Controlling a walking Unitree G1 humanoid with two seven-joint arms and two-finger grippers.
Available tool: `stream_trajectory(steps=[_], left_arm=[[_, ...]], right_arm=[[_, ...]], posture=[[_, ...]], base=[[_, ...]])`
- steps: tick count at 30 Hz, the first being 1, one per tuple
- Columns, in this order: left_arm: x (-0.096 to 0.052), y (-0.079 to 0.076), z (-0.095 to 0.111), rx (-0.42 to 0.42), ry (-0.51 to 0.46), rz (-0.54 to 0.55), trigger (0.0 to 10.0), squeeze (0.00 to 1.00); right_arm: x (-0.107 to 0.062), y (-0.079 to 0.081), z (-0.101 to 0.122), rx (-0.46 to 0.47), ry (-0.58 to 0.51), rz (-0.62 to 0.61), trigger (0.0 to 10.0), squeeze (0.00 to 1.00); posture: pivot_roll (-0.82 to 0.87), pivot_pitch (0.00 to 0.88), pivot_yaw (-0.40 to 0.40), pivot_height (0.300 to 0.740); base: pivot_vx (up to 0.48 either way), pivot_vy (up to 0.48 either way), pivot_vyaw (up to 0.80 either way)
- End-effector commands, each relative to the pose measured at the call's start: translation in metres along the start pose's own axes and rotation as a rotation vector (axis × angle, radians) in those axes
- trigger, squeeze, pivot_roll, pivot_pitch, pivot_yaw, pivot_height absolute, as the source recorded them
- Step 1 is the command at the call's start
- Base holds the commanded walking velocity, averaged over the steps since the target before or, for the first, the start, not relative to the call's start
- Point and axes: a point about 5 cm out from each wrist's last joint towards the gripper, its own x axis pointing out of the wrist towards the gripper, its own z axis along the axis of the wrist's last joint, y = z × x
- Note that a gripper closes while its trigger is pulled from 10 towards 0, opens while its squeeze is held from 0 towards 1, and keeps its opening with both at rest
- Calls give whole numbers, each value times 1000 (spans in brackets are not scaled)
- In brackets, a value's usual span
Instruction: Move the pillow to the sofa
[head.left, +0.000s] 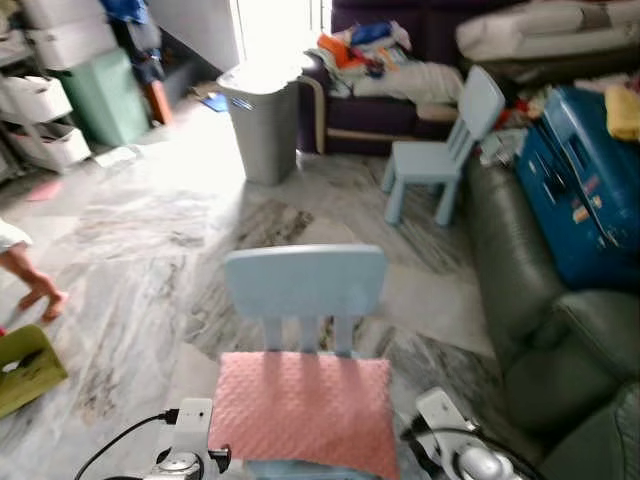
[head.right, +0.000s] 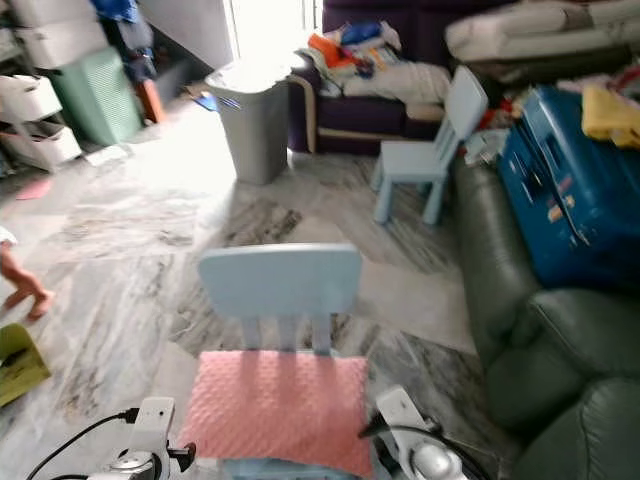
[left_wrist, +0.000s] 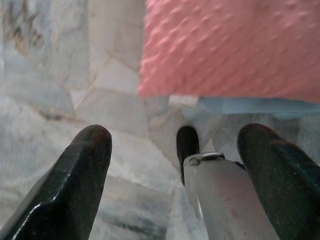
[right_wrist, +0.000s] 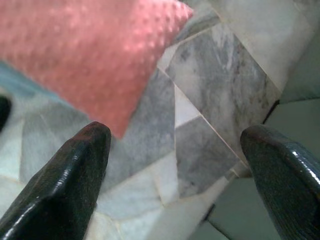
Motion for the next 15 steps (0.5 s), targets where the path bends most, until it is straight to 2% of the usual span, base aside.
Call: stream_trajectory(steps=[1, 5, 8, 13, 15], left_arm=[[0, 3, -2, -7, 11, 12, 10000, 0], [0, 3, -3, -8, 14, 13, 10000, 0], [0, 4, -3, -6, 15, 14, 10000, 0], [0, 4, -2, -3, 6, 25, 10000, 0], [0, 5, -2, -27, -5, 34, 10000, 0]], right_arm=[[2, 1, 9, -6, -37, 11, 10000, 0], [1, 0, 6, -4, -33, 10, 10000, 0], [0, -1, 5, 1, -29, 8, 10000, 0], [-1, -4, 2, 36, -22, -8, 10000, 0], [-1, -8, 2, 63, -27, -26, 10000, 0]], posture=[[-10, 0, 13, 740], [-9, 0, 11, 740], [-10, 0, 11, 740], [-10, 0, 11, 740], [-10, 0, 11, 740]], base=[[0, 0, 800], [0, 0, 773], [0, 0, 463], [0, 0, 0], [0, 0, 0]])
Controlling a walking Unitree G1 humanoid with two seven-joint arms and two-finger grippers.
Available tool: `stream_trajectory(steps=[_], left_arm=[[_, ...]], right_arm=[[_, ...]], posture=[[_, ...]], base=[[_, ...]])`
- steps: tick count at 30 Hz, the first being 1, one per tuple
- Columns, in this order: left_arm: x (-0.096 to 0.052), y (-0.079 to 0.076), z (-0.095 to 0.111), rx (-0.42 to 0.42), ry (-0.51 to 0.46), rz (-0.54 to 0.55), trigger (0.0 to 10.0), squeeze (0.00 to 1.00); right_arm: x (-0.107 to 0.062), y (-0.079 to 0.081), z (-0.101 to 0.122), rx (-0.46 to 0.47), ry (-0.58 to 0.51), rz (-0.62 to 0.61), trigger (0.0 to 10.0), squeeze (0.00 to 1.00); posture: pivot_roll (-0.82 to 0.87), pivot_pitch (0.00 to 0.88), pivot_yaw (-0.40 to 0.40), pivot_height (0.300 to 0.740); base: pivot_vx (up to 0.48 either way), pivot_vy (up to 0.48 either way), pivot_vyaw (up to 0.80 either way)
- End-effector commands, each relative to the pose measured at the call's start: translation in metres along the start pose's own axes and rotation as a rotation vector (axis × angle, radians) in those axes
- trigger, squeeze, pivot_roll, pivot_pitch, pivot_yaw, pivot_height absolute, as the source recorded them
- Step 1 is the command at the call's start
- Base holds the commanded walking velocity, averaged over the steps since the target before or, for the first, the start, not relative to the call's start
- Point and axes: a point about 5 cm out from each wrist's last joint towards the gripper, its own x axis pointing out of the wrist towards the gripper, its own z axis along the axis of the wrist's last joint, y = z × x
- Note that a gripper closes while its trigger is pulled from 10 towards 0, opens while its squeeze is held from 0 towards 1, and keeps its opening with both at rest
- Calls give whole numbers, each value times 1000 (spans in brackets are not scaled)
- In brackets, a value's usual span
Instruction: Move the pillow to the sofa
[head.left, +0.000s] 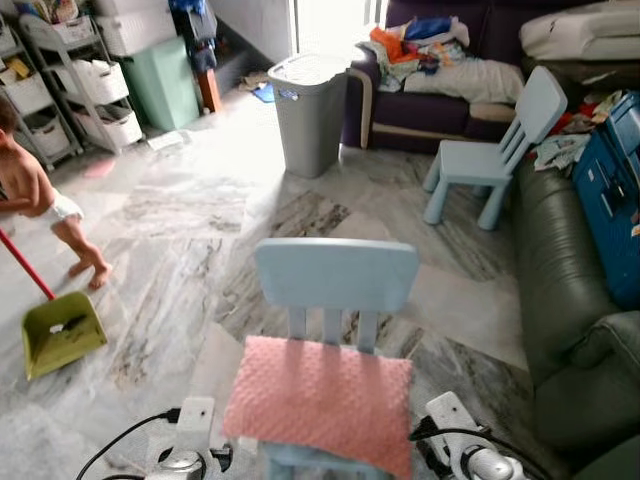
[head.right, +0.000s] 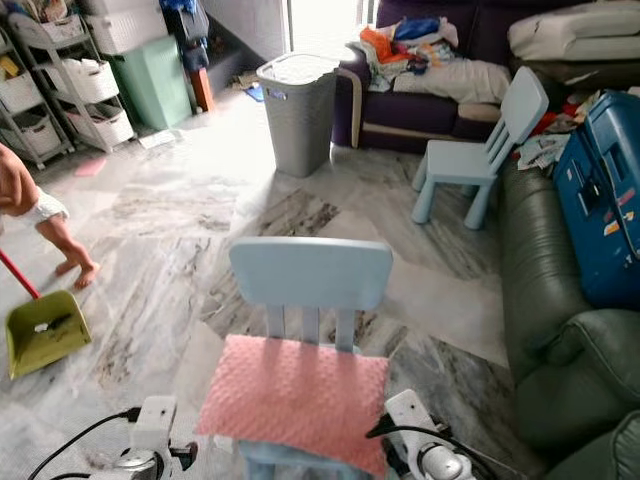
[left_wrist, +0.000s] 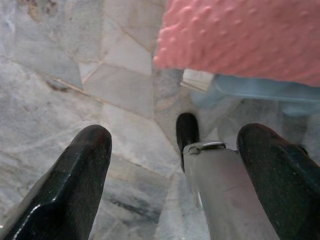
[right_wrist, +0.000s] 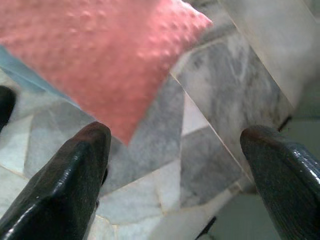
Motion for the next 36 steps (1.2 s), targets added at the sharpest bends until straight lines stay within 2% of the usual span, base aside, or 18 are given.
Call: stream_trajectory(steps=[1, 7, 8, 9, 10, 11, 14, 16, 18, 19, 20, 21, 23, 24, 28, 31, 33, 36], left_arm=[[0, 6, 1, -58, -25, 30, 10000, 0], [-1, 4, 6, -115, -97, 0, 10000, 0], [-4, 37, 32, -128, -213, -17, 10000, 0], [-8, 52, 50, -136, -294, -44, 10000, 0], [-8, 52, 50, -136, -294, -44, 10000, 0], [-9, 51, 54, -139, -312, -56, 10000, 0], [-20, 28, 103, -9, -536, -196, 10000, 0], [-26, 16, 118, 60, -611, -253, 10000, 0], [-35, 6, 129, 135, -685, -303, 10000, 0], [-35, 6, 129, 135, -685, -303, 10000, 0], [-49, 0, 138, 201, -773, -352, 10000, 0], [-59, -2, 142, 223, -823, -371, 10000, 0], [-64, -1, 142, 231, -840, -370, 10000, 0], [-71, 1, 141, 240, -863, -362, 10000, 0], [-82, 4, 134, 202, -894, -347, 10000, 0], [-92, 3, 126, 235, -930, -346, 10000, 0], [-97, 8, 120, 188, -941, -303, 10000, 0], [-99, 16, 113, 102, -929, -257, 10000, 0]], right_arm=[[2, -5, 12, 82, -45, -32, 10000, 0], [5, -16, 42, 230, -166, -68, 10000, 0], [5, -22, 59, 306, -243, -73, 10000, 0], [4, -28, 72, 349, -304, -73, 10000, 0], [4, -28, 72, 349, -304, -73, 10000, 0], [4, -30, 76, 357, -321, -73, 10000, 0], [-3, -41, 108, 380, -502, -56, 10000, 0], [-9, -44, 116, 411, -567, -46, 10000, 0], [-16, -43, 119, 385, -619, -27, 10000, 0], [-16, -43, 119, 385, -619, -27, 10000, 0], [-30, -42, 122, 341, -673, 17, 10000, 0], [-42, -41, 124, 290, -710, 52, 10000, 0], [-48, -41, 125, 259, -728, 61, 10000, 0], [-59, -44, 126, 229, -748, 72, 10000, 0], [-79, -53, 128, 223, -786, 63, 10000, 0], [-89, -60, 129, 196, -824, 14, 10000, 0], [-93, -63, 127, 299, -794, -40, 10000, 0], [-100, -59, 133, 274, -809, -71, 10000, 0]], posture=[[-6, 0, 8, 740], [-7, 0, 6, 740], [-1, 0, 2, 740], [5, 0, -3, 740], [5, 0, -3, 740], [5, 0, -3, 740], [33, 0, -20, 740], [33, 0, -20, 740], [21, 0, -29, 740], [21, 0, -29, 740], [8, 0, -17, 740], [-4, 0, -4, 740], [-8, 0, 2, 740], [-18, 0, 16, 740], [-32, 0, 37, 740], [-23, 0, 28, 740], [-19, 0, 27, 740], [0, 0, 13, 740]], base=[[0, 0, 0], [0, 0, 0], [0, 0, 0], [0, 0, 0], [0, 0, 0], [0, 0, 0], [0, 0, 0], [0, 0, 0], [0, 0, 0], [0, 0, 0], [0, 0, 0], [0, 0, 0], [0, 0, 0], [0, 0, 0], [0, 0, 0], [0, 0, 0], [0, 0, 0], [0, 0, 0]])
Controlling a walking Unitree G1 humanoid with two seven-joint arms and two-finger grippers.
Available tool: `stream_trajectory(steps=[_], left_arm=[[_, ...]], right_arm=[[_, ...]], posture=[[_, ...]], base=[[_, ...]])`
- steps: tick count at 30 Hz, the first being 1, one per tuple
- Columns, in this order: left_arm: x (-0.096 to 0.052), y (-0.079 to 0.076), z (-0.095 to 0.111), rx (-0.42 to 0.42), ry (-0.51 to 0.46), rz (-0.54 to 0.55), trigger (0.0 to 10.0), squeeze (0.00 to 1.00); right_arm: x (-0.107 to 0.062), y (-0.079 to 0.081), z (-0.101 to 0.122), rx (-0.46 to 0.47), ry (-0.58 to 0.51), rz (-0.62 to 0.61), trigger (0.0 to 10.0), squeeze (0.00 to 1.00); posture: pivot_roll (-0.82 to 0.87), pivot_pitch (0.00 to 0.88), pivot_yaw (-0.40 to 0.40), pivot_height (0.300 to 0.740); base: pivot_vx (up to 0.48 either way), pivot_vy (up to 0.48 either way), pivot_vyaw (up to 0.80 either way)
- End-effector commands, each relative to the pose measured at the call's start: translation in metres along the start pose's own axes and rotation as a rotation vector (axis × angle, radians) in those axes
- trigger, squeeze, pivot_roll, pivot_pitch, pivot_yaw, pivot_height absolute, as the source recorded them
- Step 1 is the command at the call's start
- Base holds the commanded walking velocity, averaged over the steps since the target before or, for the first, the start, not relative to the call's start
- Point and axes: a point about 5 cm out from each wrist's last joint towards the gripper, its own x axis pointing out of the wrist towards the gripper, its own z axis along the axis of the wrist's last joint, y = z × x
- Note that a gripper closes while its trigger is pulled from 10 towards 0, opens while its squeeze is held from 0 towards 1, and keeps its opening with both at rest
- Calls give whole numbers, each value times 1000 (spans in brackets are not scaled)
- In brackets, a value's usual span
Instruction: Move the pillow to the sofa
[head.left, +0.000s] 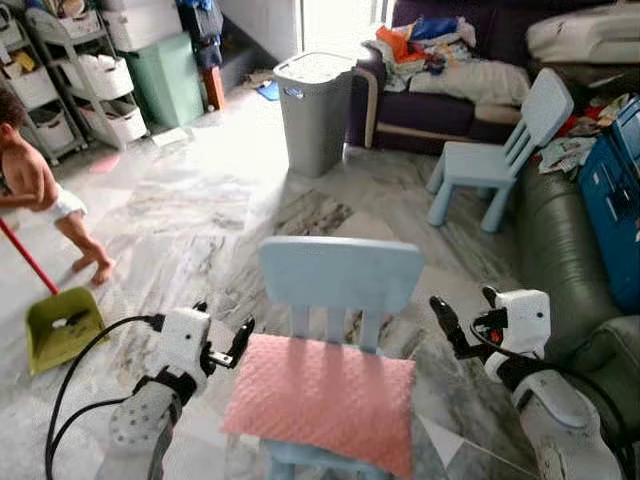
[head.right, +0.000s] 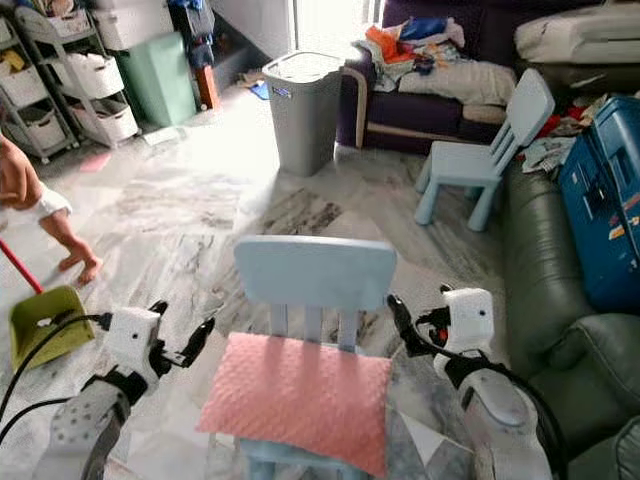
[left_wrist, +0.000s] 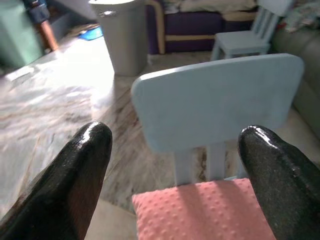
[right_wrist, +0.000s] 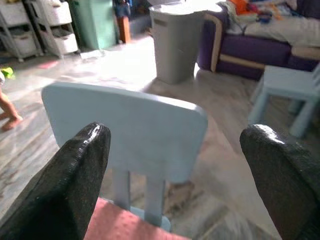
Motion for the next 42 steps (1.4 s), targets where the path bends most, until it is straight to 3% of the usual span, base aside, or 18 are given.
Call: stream_trajectory(steps=[1, 8, 13, 36, 42], left_arm=[[-4, 10, 3, -27, -20, 75, 10000, 0], [1, 20, 5, -31, -45, 110, 10000, 0], [8, 22, 25, -31, -91, 90, 10000, 0], [5, 7, 42, -44, -103, 77, 10000, 0], [3, 3, 47, -48, -96, 77, 10000, 0]], right_arm=[[0, 5, 10, -11, -29, -20, 10000, 0], [-2, 12, 11, 48, -20, -45, 10000, 0], [5, 20, 20, 66, -33, -52, 10000, 0], [4, 26, 26, 54, -24, -38, 10000, 0], [4, 28, 25, 53, -16, -27, 10000, 0]], posture=[[0, 0, 13, 740], [0, 0, 9, 740], [-11, 0, 16, 740], [-19, 0, 5, 740], [-16, 0, 4, 703]], base=[[0, 0, 0], [0, 0, 0], [0, 0, 0], [0, 0, 0], [0, 0, 0]])
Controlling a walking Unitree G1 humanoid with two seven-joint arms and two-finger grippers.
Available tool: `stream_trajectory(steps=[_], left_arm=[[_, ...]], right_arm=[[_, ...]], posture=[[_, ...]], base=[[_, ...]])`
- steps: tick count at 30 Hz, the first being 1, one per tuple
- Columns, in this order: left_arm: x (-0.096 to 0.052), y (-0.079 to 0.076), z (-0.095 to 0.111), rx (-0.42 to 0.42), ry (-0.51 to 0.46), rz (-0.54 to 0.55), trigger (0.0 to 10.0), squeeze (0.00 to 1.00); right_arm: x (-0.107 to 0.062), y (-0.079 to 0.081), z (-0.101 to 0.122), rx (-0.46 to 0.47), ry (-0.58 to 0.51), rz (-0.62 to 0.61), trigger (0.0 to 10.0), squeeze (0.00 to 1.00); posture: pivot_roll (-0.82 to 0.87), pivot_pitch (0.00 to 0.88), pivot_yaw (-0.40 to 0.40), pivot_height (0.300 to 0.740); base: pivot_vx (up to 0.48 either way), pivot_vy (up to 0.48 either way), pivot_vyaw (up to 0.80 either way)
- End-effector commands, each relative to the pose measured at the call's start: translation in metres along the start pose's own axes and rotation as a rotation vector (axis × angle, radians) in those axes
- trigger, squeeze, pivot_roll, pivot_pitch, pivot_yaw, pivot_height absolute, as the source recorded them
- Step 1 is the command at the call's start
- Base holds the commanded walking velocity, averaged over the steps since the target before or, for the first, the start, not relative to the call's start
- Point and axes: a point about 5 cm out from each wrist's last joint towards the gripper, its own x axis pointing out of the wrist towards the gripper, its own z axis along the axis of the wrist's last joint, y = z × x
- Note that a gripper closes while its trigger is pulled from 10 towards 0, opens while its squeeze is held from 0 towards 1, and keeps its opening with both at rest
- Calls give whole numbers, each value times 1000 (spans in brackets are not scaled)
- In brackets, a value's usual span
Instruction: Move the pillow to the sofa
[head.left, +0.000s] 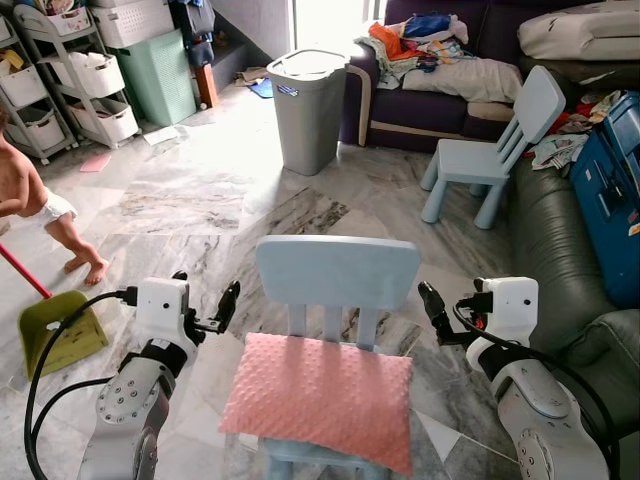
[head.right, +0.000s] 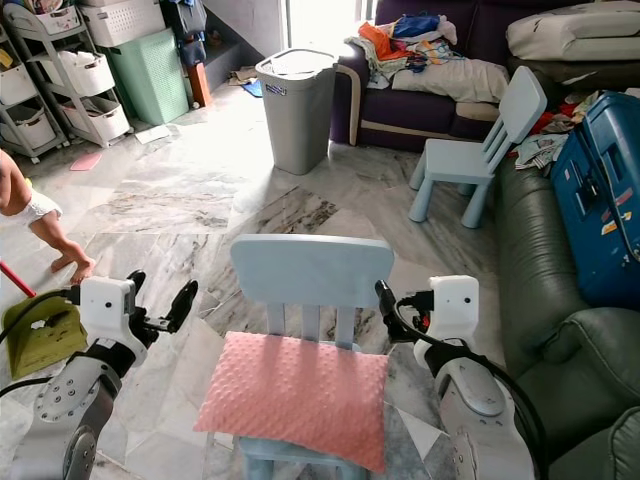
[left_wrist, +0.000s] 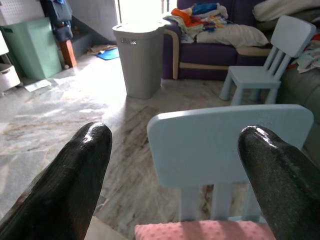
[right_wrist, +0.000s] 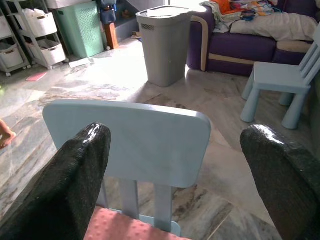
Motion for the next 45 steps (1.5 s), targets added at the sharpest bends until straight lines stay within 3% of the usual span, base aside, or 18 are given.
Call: stream_trajectory(steps=[1, 7, 27, 33, 45], left_arm=[[-2, -1, 3, 7, -1, 7, 10000, 0], [-2, 0, 6, 6, 9, 10, 10000, 0], [-4, -2, 9, 5, 26, 19, 10000, 0], [-5, 5, 10, 43, 33, 101, 10000, 0], [-7, 12, 13, 64, 29, 170, 10000, 0]], right_arm=[[-1, 2, 4, -8, -6, 10, 10000, 0], [-1, 3, 3, -5, -1, 14, 10000, 0], [-1, 3, 0, -9, 11, 20, 10000, 0], [0, 1, -2, -16, 17, 15, 10000, 0], [2, 3, 1, -37, 9, 56, 10000, 0]], posture=[[-16, 0, 4, 698], [-16, 0, 4, 651], [-13, 0, 0, 554], [-12, 0, -3, 554], [-8, 0, -9, 489]], base=[[0, 0, 0], [0, 0, 0], [0, 0, 0], [0, 0, 0], [0, 0, 0]])
